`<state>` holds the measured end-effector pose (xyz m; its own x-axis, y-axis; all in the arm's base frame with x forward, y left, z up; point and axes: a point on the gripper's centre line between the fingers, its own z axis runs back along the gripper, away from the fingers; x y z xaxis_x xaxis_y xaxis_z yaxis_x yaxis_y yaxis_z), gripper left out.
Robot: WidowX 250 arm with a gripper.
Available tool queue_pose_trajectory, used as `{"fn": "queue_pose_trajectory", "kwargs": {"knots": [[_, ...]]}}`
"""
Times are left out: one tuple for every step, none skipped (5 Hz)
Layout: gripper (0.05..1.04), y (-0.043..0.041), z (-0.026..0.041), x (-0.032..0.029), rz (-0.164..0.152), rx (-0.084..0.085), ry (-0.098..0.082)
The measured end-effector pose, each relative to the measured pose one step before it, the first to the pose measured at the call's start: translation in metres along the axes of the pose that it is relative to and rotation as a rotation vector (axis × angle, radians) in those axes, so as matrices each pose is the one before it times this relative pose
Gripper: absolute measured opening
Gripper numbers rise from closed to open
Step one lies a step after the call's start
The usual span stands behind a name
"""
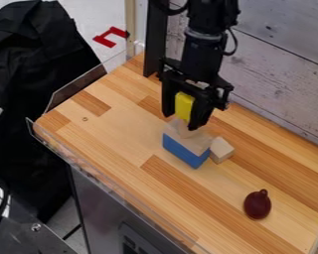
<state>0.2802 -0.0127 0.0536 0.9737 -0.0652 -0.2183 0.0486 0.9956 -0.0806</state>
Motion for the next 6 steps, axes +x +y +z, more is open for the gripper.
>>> {"fn": "queue_pose_trajectory", "kwargs": {"knots": [[0.596, -0.00084, -0.00003, 0.00053, -0.0004, -0.0023, -0.0032], [0.597, -0.00326, 0.00570, -0.00270, -0.0004, 0.0197, -0.0036], [0.596, -0.00744, 0.01095, -0.00429, -0.0002, 0.0276, -0.0143], [0.596, -0.00916, 0.01297, -0.00094, 0.0045, 0.0374, -0.0271], [0.596, -0.01531, 0.01409, 0.00632, -0.0317, 0.0038, -0.0413], [0.596, -0.01968, -0.00106, 0.01398, -0.0510, -0.0005, 0.0115]]}}
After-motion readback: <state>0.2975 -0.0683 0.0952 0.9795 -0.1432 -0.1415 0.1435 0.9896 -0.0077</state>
